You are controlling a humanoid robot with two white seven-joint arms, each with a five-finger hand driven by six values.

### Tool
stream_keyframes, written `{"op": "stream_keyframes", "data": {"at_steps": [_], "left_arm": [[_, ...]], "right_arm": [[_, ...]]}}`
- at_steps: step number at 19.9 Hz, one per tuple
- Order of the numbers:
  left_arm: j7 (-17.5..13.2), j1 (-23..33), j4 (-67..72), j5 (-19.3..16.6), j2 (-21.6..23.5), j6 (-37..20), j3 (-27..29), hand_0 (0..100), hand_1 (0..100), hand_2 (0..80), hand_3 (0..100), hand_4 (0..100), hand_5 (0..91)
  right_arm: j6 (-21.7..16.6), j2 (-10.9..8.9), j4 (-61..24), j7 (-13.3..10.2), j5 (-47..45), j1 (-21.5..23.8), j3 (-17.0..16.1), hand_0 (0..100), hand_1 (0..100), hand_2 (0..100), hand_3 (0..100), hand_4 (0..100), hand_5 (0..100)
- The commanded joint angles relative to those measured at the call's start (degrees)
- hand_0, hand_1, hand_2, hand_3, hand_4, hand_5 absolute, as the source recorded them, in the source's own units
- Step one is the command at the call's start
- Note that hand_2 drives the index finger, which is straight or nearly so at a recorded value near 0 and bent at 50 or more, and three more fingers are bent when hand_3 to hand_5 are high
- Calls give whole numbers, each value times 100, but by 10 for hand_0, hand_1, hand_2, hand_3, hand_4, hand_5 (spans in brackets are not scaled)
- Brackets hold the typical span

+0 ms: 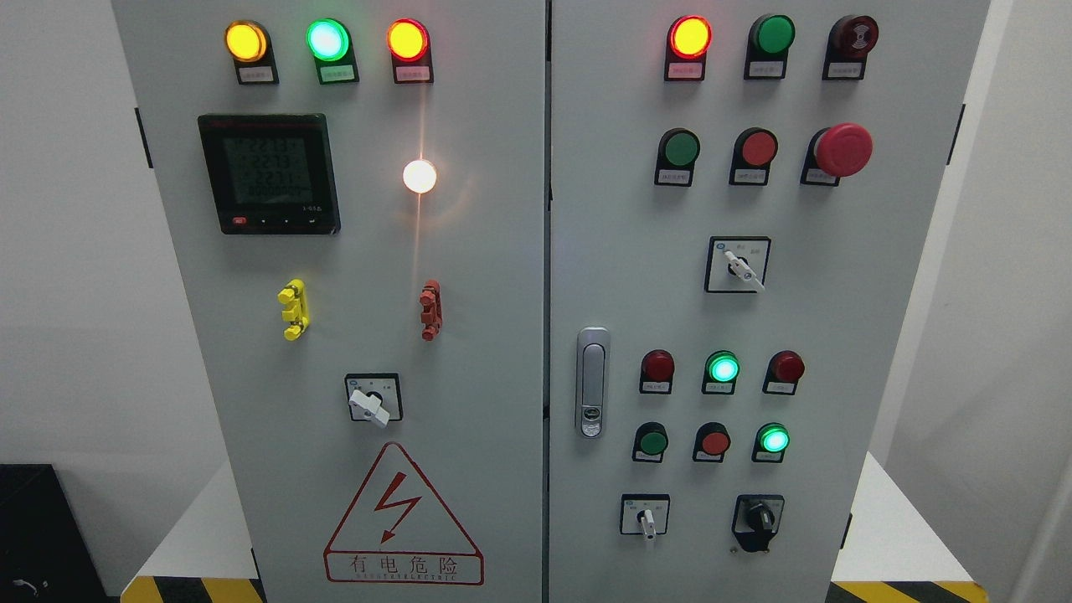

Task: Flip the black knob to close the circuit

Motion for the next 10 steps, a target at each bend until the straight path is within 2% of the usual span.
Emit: {"op": "stream_keyframes", "data": {"at_steps": [1, 10], "left_arm": [[-6, 0, -4, -1, 1, -4, 2, 120, 556, 0, 0, 0, 0], [-6, 0, 5, -1, 1, -4, 2, 120, 556, 0, 0, 0, 0]], "right_arm": [[-20, 1, 203, 1, 35, -65, -215, 0, 52, 0, 0, 0, 0], [-28, 10, 203, 71, 35, -100, -197, 0, 41, 0, 0, 0, 0]]}}
